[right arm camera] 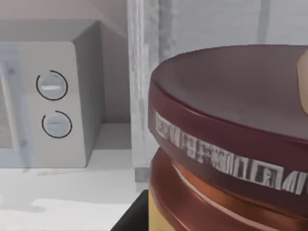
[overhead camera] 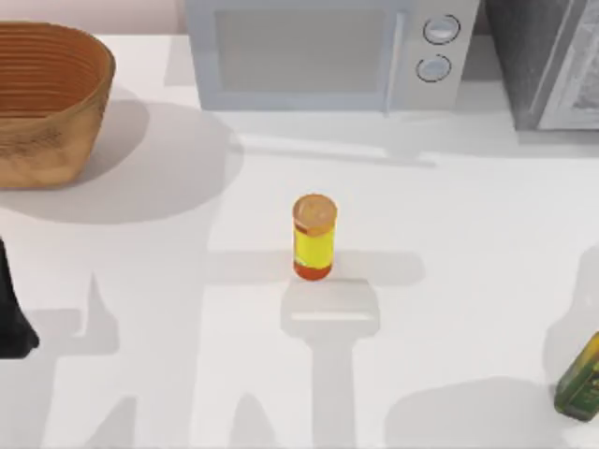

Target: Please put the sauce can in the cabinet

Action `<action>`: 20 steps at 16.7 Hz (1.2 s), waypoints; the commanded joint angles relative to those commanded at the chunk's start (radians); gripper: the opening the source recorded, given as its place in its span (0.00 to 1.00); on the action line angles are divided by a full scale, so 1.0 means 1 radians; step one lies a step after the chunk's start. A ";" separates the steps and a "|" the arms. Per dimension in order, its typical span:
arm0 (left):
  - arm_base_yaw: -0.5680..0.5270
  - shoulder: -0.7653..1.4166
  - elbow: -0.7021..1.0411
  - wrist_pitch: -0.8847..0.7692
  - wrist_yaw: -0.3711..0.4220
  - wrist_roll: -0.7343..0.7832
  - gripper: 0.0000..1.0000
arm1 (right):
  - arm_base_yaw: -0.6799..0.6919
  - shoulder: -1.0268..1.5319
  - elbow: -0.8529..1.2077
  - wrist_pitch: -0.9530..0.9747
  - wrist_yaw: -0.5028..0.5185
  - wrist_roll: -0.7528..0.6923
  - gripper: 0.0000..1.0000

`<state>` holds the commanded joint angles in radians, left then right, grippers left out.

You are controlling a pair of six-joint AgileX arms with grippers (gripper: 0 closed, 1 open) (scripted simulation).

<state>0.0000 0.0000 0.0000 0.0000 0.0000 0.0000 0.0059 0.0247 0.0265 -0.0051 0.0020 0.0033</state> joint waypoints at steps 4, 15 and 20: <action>0.000 0.000 0.000 0.000 0.000 0.000 1.00 | 0.016 0.120 0.173 -0.044 0.020 0.004 0.00; 0.000 0.000 0.000 0.000 0.000 0.000 1.00 | 0.074 0.530 0.760 -0.199 0.082 0.010 0.00; 0.000 0.000 0.000 0.000 0.000 0.000 1.00 | 0.101 0.726 1.005 -0.281 0.108 0.007 0.00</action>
<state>0.0000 0.0000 0.0000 0.0000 0.0000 0.0000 0.1071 0.7504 1.0315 -0.2856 0.1102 0.0105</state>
